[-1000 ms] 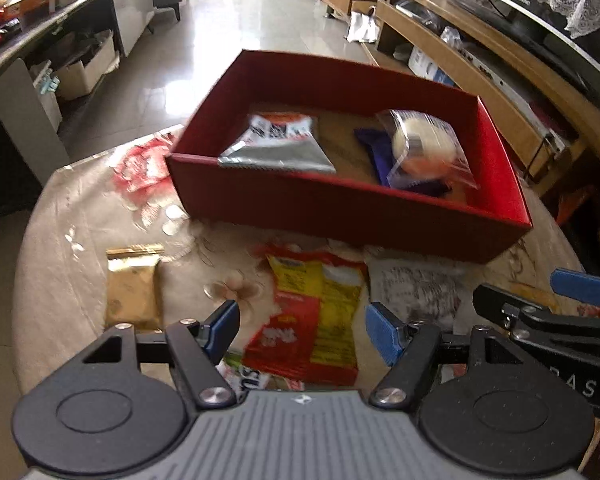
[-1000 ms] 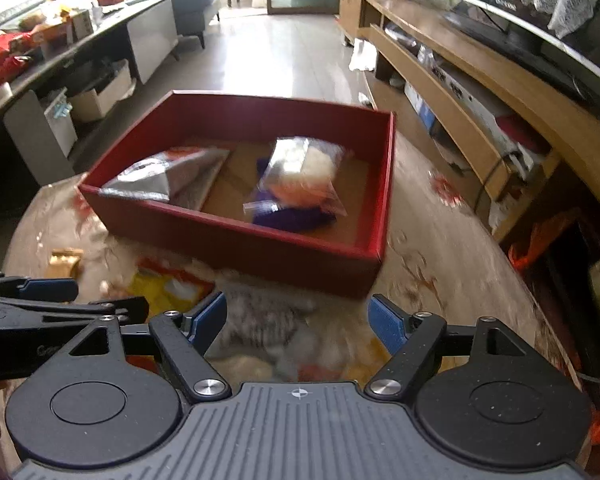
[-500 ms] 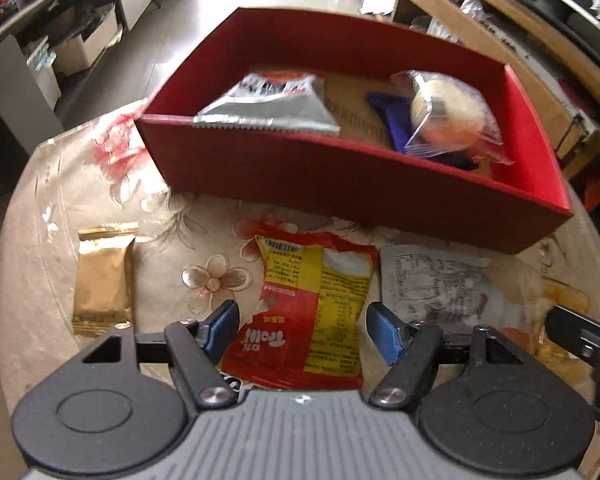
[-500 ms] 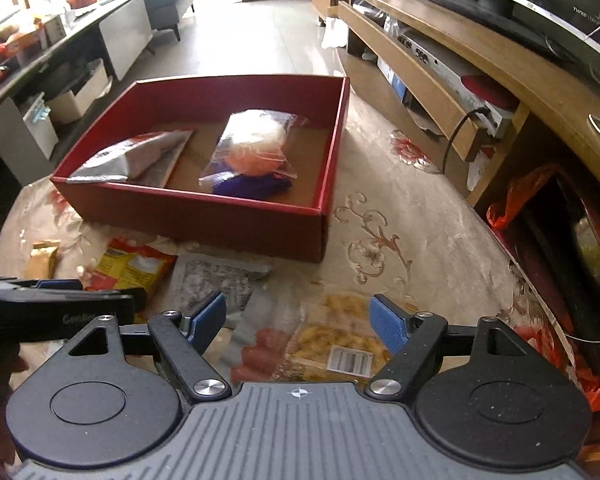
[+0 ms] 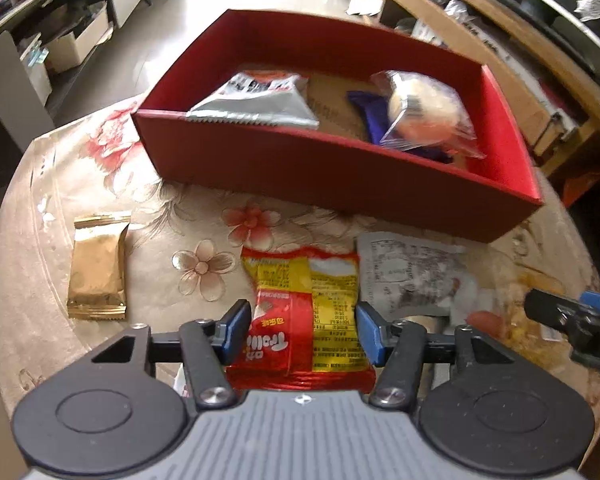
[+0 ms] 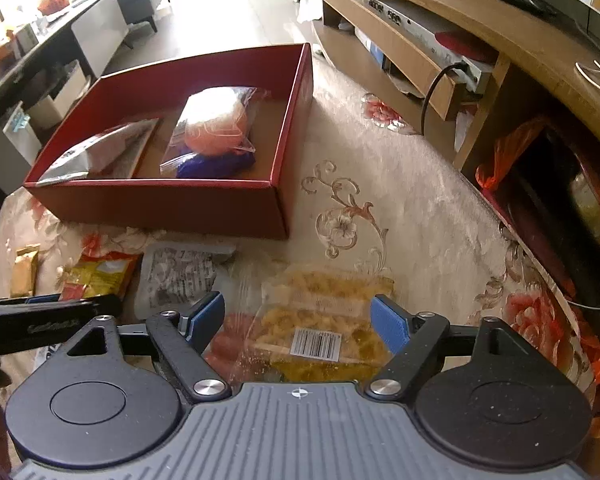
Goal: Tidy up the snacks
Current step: 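Grasp the red-yellow chip bag with the left gripper while the right grasps the clear bag of yellow puffs, then lift the chip bag and puff bag and carry them toward the red box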
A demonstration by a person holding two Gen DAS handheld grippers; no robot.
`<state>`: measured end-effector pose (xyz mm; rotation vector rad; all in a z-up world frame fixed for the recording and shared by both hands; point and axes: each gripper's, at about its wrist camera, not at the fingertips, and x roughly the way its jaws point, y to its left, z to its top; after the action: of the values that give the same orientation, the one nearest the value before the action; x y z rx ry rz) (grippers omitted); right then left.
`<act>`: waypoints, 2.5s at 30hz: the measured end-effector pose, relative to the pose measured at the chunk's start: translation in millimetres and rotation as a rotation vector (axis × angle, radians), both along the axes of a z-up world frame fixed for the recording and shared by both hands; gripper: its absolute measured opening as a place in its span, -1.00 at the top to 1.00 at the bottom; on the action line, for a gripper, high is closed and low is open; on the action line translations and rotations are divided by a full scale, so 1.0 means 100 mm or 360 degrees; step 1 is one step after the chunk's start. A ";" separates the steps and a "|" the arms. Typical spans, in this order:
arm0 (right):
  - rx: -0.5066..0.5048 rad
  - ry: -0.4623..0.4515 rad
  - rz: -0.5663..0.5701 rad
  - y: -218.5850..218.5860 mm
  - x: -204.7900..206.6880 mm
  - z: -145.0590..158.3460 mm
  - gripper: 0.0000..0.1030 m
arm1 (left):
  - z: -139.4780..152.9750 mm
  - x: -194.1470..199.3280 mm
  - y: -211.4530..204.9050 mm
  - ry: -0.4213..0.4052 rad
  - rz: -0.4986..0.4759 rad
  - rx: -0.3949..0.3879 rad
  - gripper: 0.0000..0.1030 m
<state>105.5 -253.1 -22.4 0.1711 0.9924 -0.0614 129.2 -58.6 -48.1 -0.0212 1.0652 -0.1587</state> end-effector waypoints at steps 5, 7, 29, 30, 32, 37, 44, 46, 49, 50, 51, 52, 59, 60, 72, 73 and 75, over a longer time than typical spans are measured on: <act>0.0017 0.0032 -0.0073 -0.12 0.02 -0.05 -0.69 | -0.01 0.01 0.03 0.0023 -0.0031 -0.0021 -0.05; 0.0035 0.0066 -0.0080 -0.12 0.05 -0.10 -0.69 | -0.05 0.04 0.04 0.0065 -0.0020 -0.0044 -0.04; -0.0075 0.0148 0.0045 -0.08 0.04 -0.35 -0.82 | -0.21 0.01 -0.11 0.0034 -0.0043 0.0114 -0.15; -0.0084 0.0132 0.0055 -0.09 -0.01 -0.33 -0.76 | -0.21 0.01 -0.10 0.0037 -0.0038 0.0094 -0.12; -0.0081 0.0123 0.0059 -0.07 -0.05 -0.29 -0.67 | -0.19 -0.01 -0.08 0.0046 -0.0027 0.0061 -0.09; -0.0117 0.0060 0.0063 0.01 -0.18 -0.18 -0.63 | -0.08 -0.15 -0.05 0.0007 -0.0046 0.0035 -0.06; -0.0079 -0.0021 0.0054 0.07 -0.43 -0.03 -0.62 | -0.03 -0.27 0.00 0.0006 -0.0059 -0.0010 -0.05; -0.0094 -0.0018 0.0075 0.12 -0.52 -0.03 -0.62 | 0.00 -0.34 0.00 0.0007 -0.0081 -0.0033 -0.05; -0.0114 -0.0002 0.0099 0.18 -0.65 -0.05 -0.62 | 0.01 -0.48 -0.03 -0.0001 -0.0130 -0.0037 -0.05; -0.0115 0.0003 0.0103 0.20 -0.69 -0.06 -0.62 | 0.01 -0.52 -0.04 0.0007 -0.0147 -0.0042 -0.04; -0.0115 0.0004 0.0106 0.21 -0.72 -0.05 -0.62 | 0.00 -0.57 -0.05 0.0017 -0.0166 -0.0044 -0.04; -0.0116 0.0001 0.0109 0.21 -0.77 -0.05 -0.62 | -0.01 -0.61 -0.07 0.0017 -0.0187 -0.0041 -0.04; -0.0167 0.0064 0.0120 0.19 -0.97 -0.16 -0.63 | -0.15 -0.86 -0.17 0.0057 -0.0329 0.0010 0.00; -0.0184 0.0089 0.0118 0.17 -0.98 -0.21 -0.63 | -0.17 -0.87 -0.17 0.0062 -0.0329 0.0020 -0.05; -0.0189 0.0177 0.0123 0.13 -0.94 -0.38 -0.70 | -0.32 -0.86 -0.39 -0.0021 -0.0320 0.0222 -0.32; -0.0192 0.0173 0.0127 0.13 -0.95 -0.38 -0.69 | -0.30 -0.87 -0.38 -0.0031 -0.0326 0.0219 -0.22; -0.0192 0.0166 0.0133 0.13 -0.97 -0.37 -0.66 | -0.24 -0.89 -0.36 -0.0028 -0.0322 0.0192 -0.02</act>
<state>8.0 -240.3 -59.3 0.0154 1.0954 -0.0539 40.2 -94.8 -72.5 0.1971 1.0566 -0.2766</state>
